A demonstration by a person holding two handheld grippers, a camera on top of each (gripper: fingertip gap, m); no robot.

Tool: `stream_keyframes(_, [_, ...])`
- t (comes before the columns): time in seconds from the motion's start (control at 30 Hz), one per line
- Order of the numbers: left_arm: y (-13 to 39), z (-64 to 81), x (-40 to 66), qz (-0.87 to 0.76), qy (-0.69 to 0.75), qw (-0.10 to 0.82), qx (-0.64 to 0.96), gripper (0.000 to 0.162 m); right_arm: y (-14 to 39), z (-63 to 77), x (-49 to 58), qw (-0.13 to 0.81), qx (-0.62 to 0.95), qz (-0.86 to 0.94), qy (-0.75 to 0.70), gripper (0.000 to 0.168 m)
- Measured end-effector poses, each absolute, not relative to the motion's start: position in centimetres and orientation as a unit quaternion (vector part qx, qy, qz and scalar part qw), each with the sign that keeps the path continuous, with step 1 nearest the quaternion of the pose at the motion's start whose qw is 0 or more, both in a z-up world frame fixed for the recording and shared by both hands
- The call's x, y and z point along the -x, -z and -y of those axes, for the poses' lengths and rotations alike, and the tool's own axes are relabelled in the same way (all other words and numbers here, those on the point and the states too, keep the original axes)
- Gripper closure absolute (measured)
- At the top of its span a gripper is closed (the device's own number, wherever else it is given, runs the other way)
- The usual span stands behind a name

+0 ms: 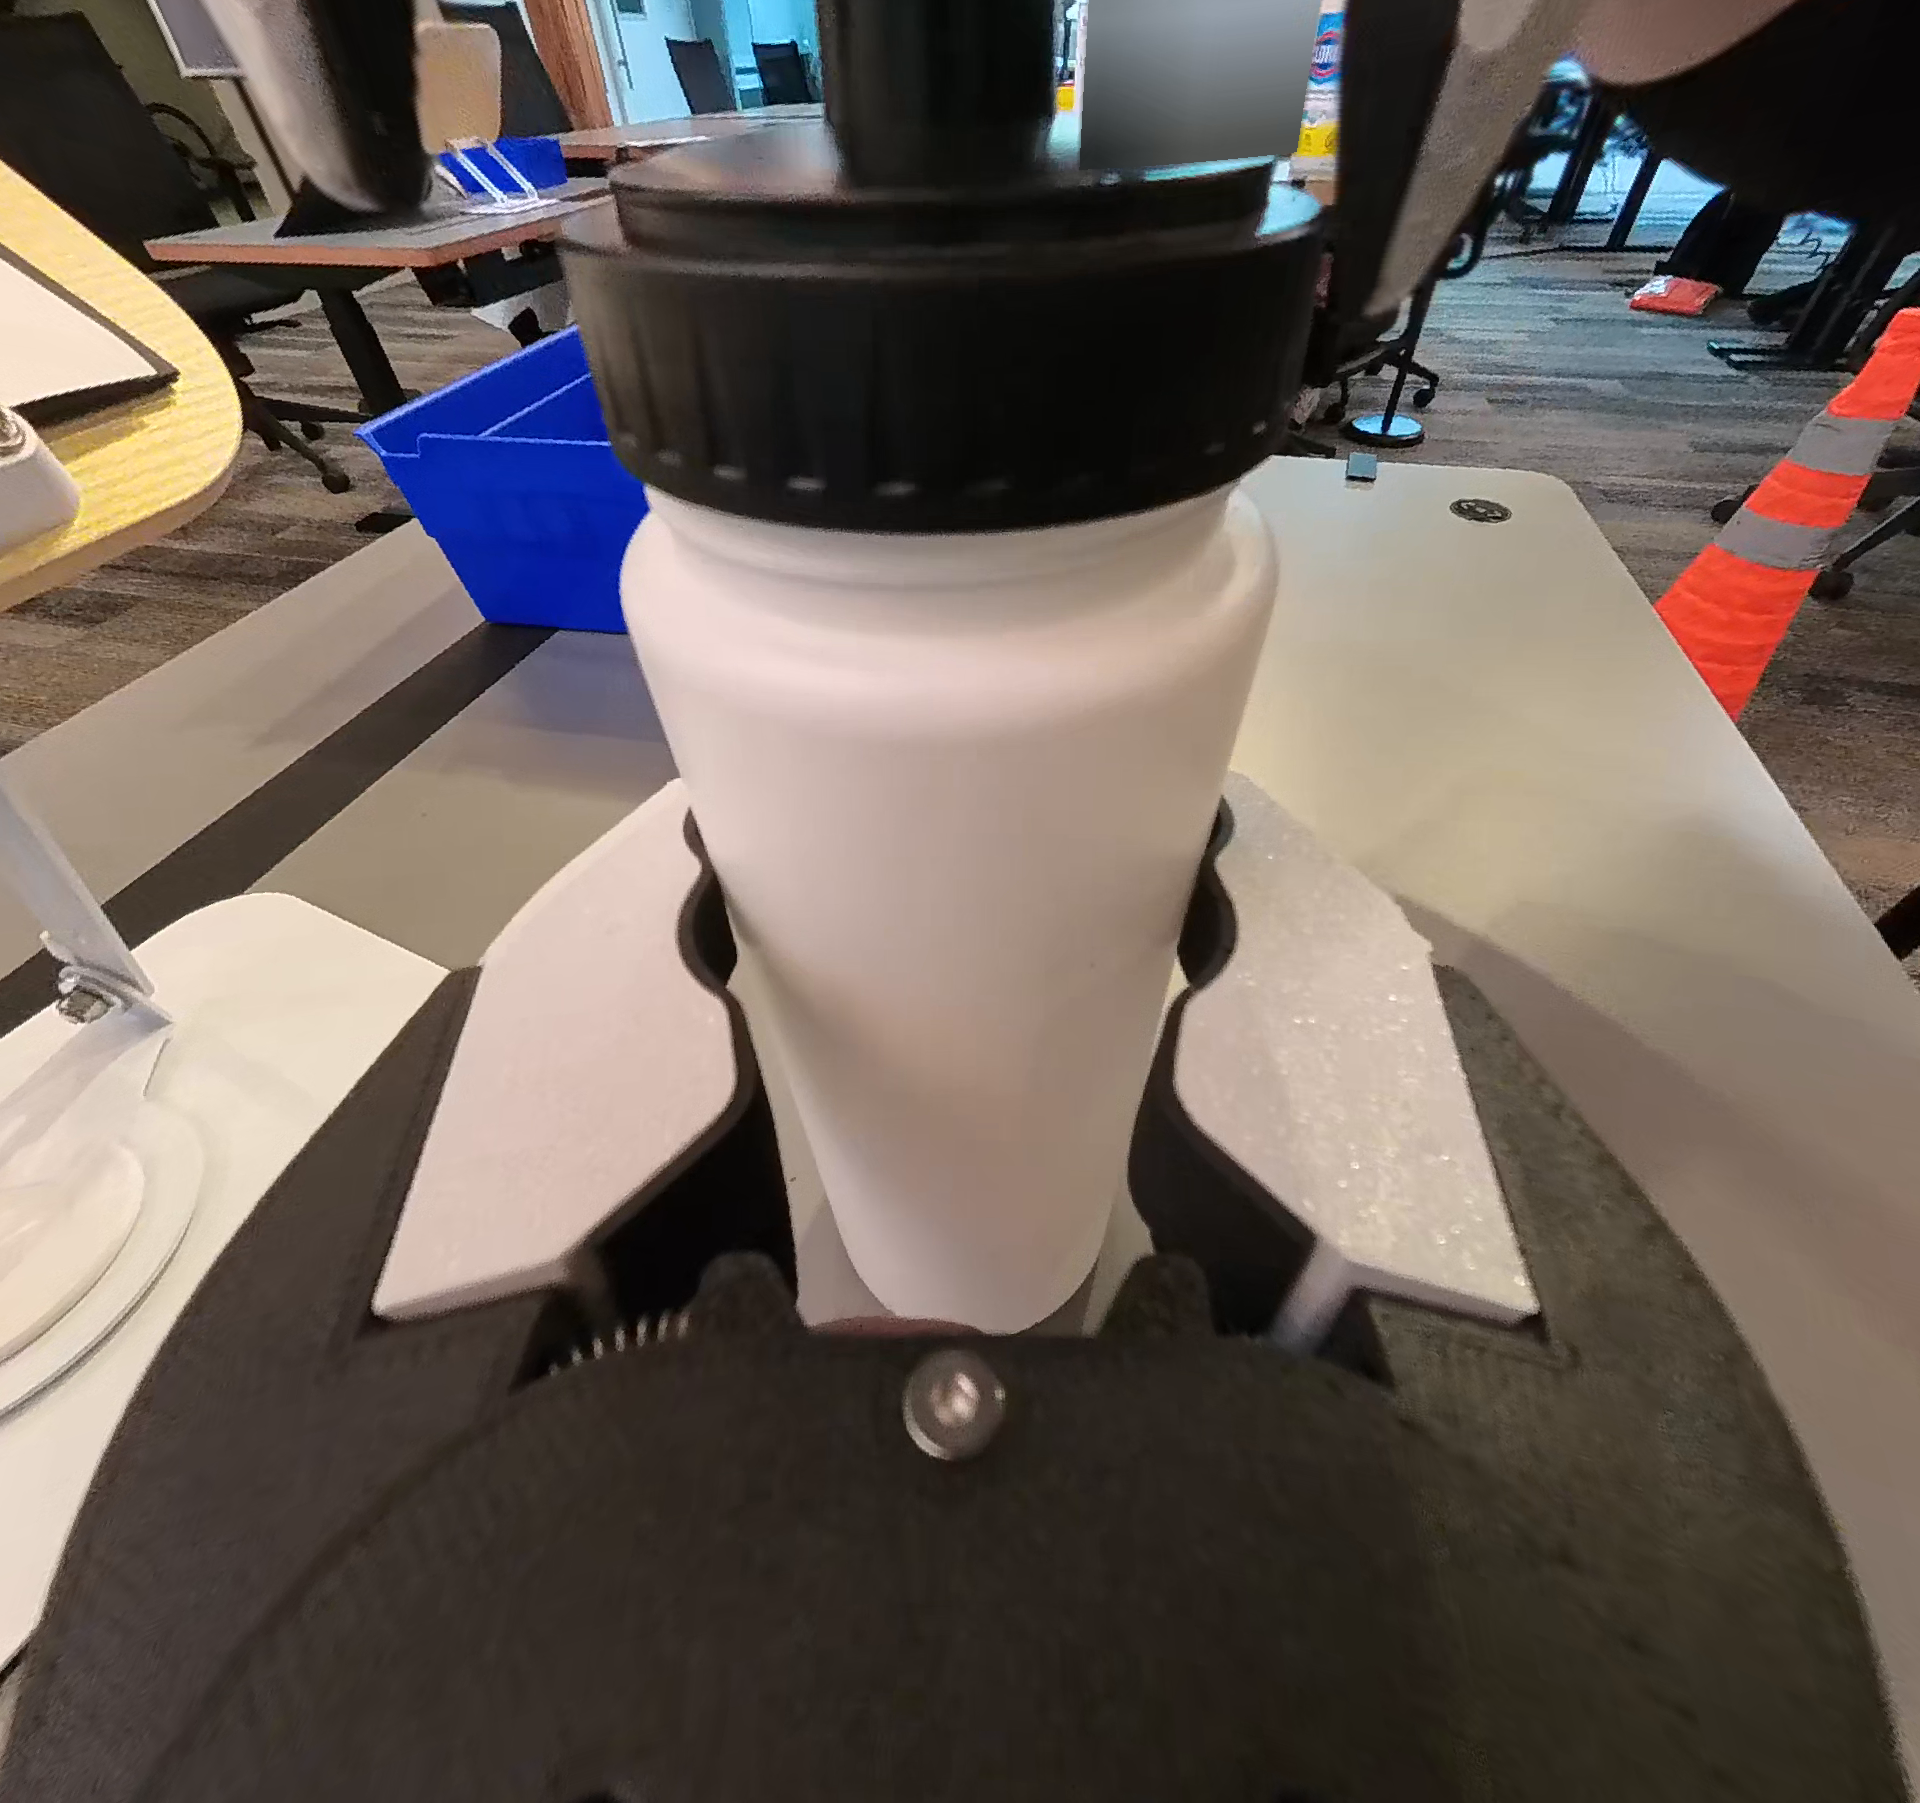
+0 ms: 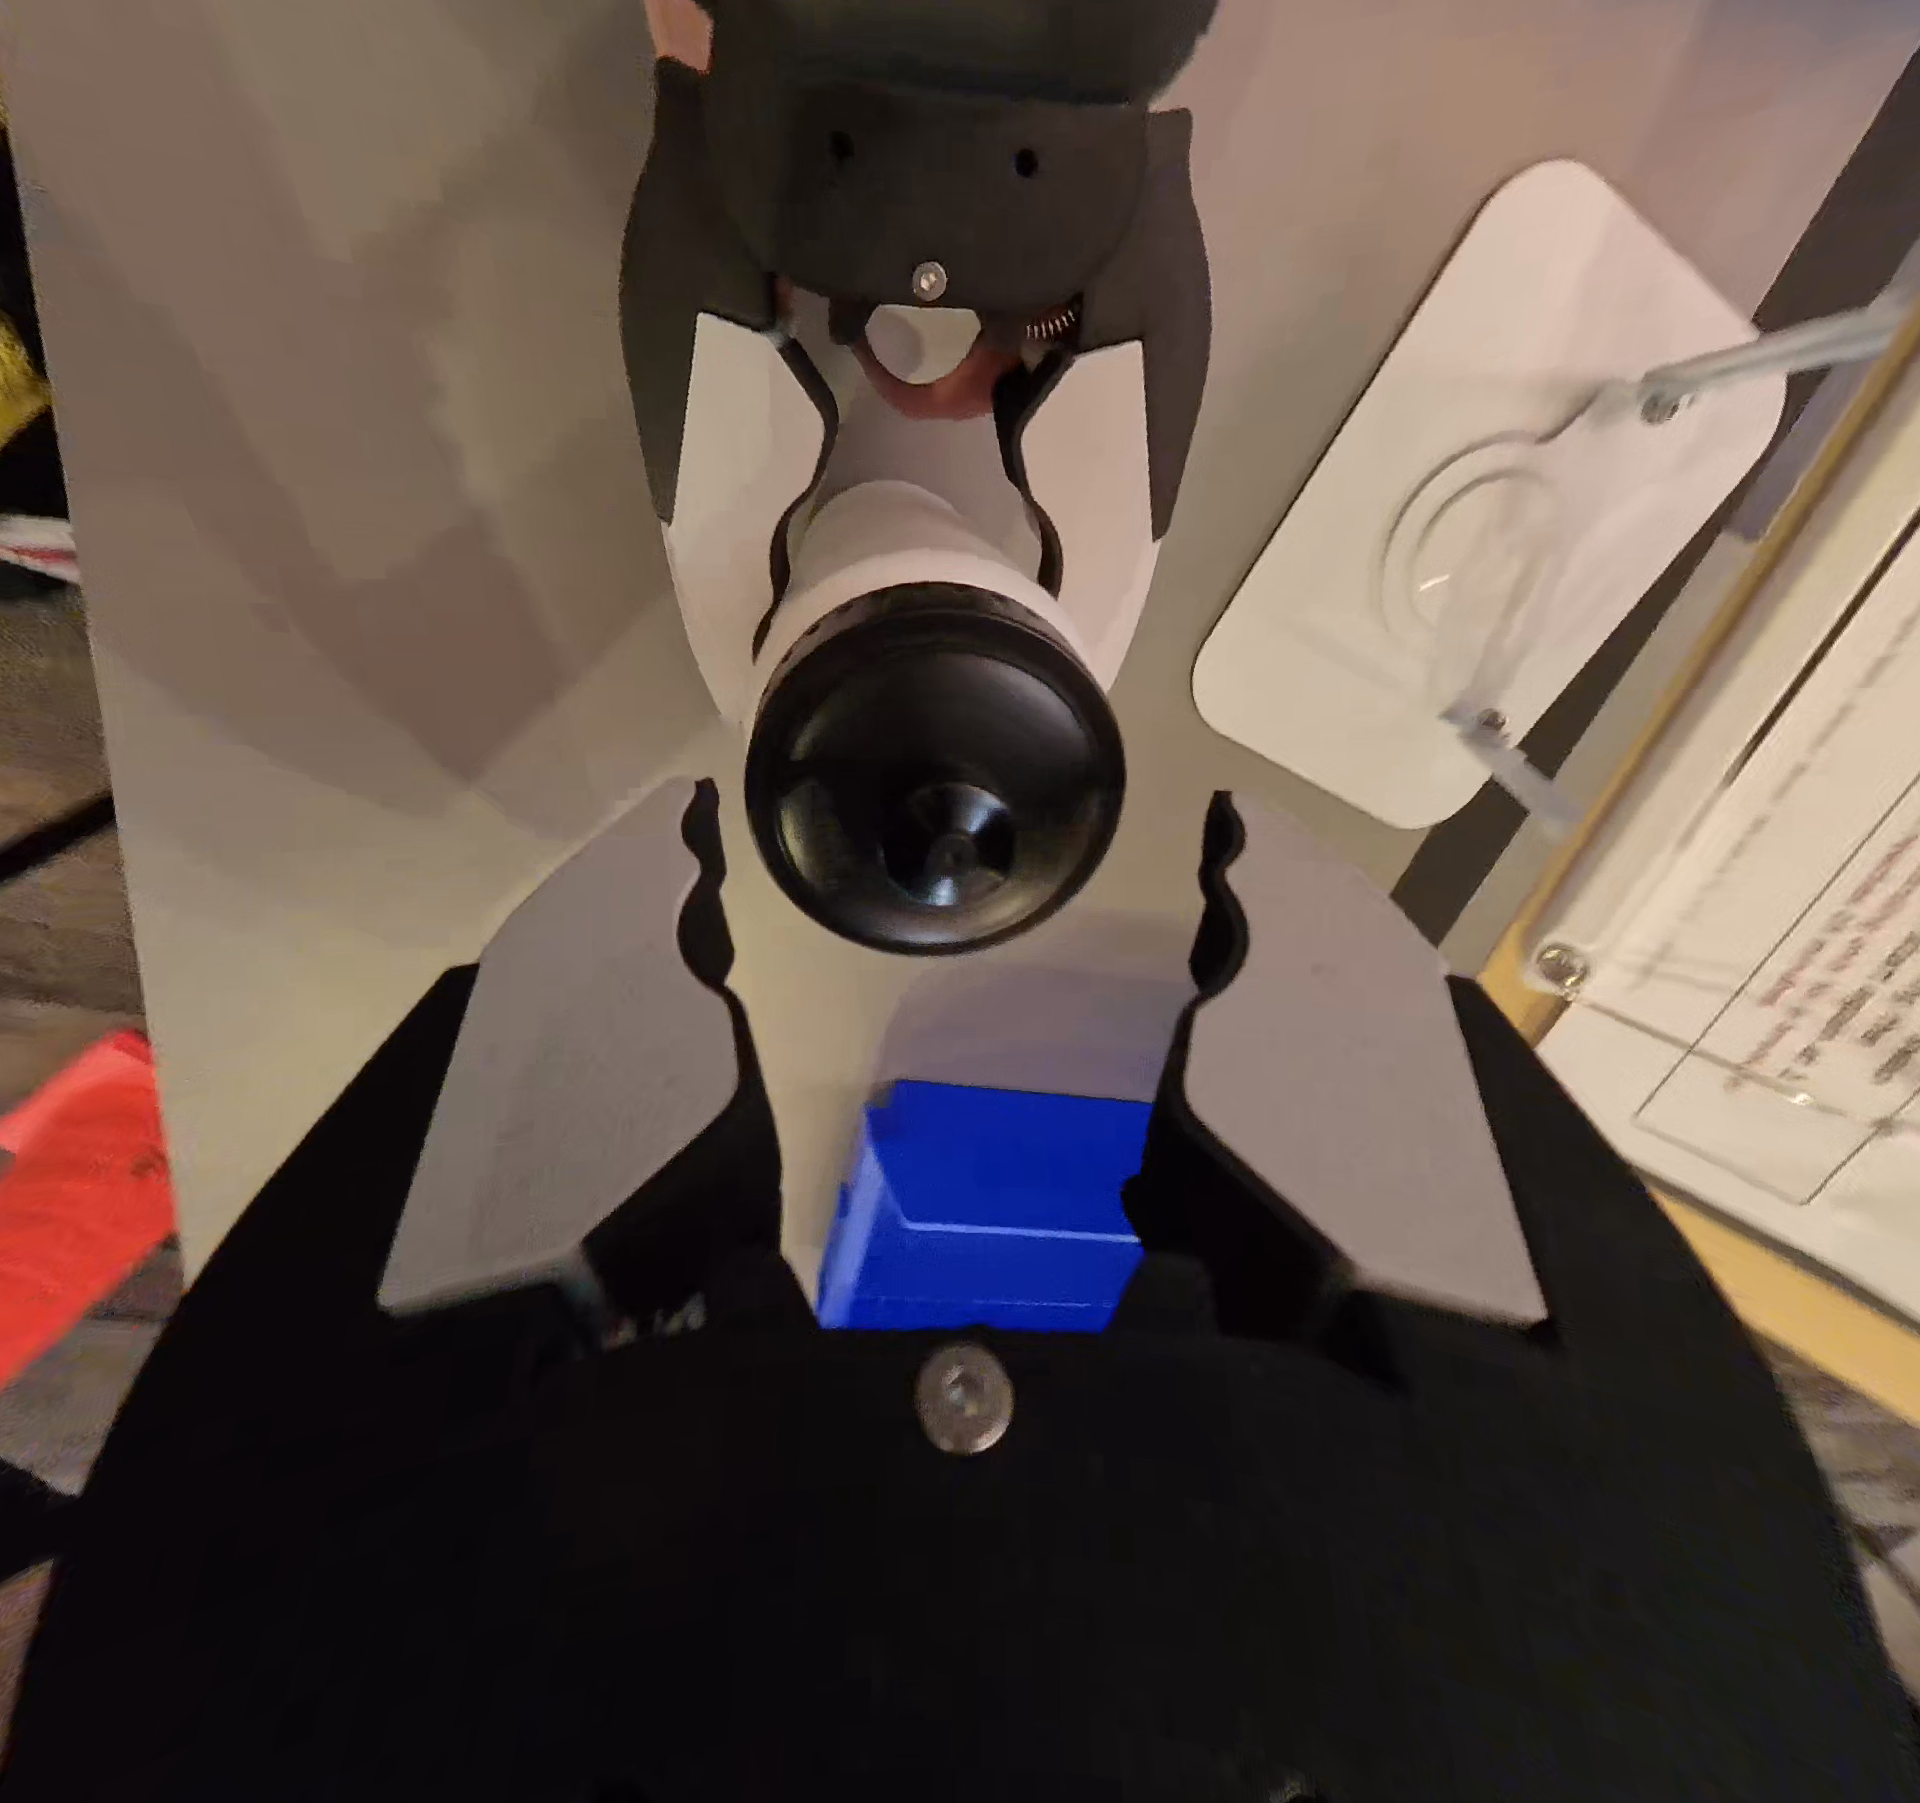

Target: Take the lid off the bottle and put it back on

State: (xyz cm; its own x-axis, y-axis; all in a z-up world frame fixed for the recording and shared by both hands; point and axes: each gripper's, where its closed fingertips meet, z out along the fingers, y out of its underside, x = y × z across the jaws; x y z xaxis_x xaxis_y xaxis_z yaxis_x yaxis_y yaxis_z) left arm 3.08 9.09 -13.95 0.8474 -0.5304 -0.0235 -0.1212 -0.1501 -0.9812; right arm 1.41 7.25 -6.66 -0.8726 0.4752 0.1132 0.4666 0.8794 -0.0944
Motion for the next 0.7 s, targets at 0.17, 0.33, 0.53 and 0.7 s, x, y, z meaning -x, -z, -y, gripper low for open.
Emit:
stream_keyframes(0.17, [13.95, -9.02, -3.07, -0.221, 0.167, 0.614, 0.739, 0.077, 7.42, -7.11, -1.88, 0.016, 0.189, 0.982, -0.025, 0.097])
stream_keyframes(0.33, [13.95, -9.02, -3.06, -0.221, 0.167, 0.613, 0.740, 0.077, 7.55, -7.09, -1.98, 0.005, 0.270, 0.962, -0.030, 0.096])
stream_keyframes(0.53, [13.96, -8.98, -3.06, -0.221, 0.165, 0.613, 0.740, 0.077, 7.58, -6.83, -2.03, 0.031, 0.445, 0.894, -0.050, 0.096])
stream_keyframes(0.7, [13.96, -9.00, -3.05, -0.221, 0.167, 0.613, 0.740, 0.077, 7.21, -7.71, -2.08, 0.045, 0.368, 0.928, -0.034, 0.071])
